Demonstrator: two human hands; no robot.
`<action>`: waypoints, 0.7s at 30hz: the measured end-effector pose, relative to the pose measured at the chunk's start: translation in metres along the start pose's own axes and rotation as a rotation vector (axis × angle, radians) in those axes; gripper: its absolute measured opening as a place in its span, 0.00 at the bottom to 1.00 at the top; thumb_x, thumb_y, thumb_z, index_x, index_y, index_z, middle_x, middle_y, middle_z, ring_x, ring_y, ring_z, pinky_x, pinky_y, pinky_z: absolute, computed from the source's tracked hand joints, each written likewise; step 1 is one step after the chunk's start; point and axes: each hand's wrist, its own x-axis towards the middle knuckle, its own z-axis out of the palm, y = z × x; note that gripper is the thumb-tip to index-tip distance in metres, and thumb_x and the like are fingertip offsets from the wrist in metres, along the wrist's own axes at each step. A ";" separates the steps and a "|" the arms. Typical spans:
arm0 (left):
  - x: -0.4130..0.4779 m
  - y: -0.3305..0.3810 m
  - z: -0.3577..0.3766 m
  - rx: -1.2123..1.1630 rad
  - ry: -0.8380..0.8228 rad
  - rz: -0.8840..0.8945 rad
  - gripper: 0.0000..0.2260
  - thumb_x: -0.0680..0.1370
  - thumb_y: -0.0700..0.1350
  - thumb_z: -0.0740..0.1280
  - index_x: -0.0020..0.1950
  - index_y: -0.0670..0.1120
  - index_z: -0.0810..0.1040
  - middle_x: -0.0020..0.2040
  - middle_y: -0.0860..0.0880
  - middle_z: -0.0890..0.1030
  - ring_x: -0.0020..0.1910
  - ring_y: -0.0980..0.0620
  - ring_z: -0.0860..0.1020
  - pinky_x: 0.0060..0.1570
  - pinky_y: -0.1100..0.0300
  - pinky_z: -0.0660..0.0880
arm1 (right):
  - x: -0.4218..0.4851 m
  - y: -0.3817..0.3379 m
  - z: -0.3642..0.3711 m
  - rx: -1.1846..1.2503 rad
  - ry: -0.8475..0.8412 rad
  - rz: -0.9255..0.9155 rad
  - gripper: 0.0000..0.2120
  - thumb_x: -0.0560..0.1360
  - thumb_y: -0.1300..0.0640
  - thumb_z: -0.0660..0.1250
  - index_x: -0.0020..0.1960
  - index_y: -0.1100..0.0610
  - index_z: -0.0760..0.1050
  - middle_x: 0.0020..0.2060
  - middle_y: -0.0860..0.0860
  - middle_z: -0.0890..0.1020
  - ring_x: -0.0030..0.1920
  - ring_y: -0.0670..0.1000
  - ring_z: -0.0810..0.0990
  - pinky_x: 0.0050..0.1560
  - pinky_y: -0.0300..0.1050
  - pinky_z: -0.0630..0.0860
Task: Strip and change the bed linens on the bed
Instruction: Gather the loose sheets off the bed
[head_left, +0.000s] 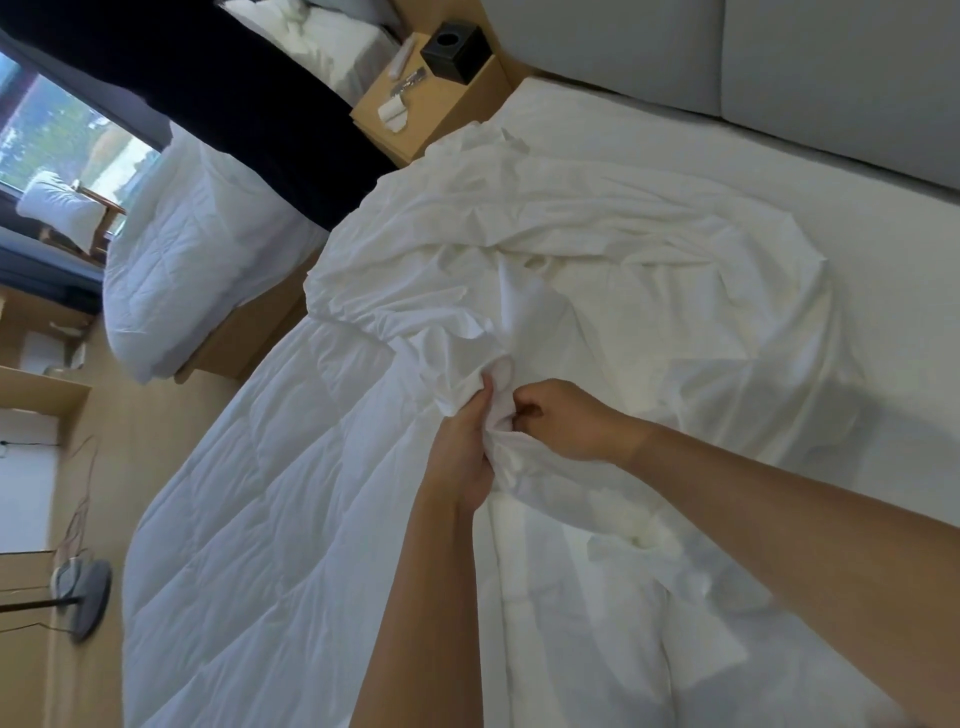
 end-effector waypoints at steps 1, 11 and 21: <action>0.001 -0.001 0.000 -0.022 -0.004 0.008 0.16 0.74 0.54 0.65 0.53 0.44 0.81 0.47 0.44 0.85 0.48 0.48 0.83 0.41 0.59 0.80 | 0.000 0.000 0.000 -0.014 0.030 -0.017 0.10 0.78 0.62 0.60 0.38 0.60 0.73 0.35 0.48 0.76 0.38 0.47 0.74 0.39 0.37 0.68; 0.001 -0.011 0.004 0.431 -0.185 -0.010 0.22 0.72 0.46 0.72 0.64 0.45 0.74 0.54 0.46 0.82 0.52 0.50 0.81 0.48 0.61 0.78 | 0.003 -0.047 -0.016 0.525 0.250 0.032 0.08 0.77 0.60 0.64 0.39 0.53 0.76 0.38 0.48 0.80 0.42 0.46 0.77 0.47 0.40 0.74; -0.002 -0.019 -0.004 0.005 0.064 -0.020 0.08 0.77 0.42 0.65 0.42 0.46 0.84 0.40 0.47 0.85 0.40 0.51 0.83 0.37 0.61 0.79 | -0.015 -0.008 -0.011 0.324 -0.043 0.111 0.10 0.72 0.61 0.66 0.49 0.47 0.78 0.45 0.42 0.81 0.48 0.42 0.80 0.45 0.32 0.73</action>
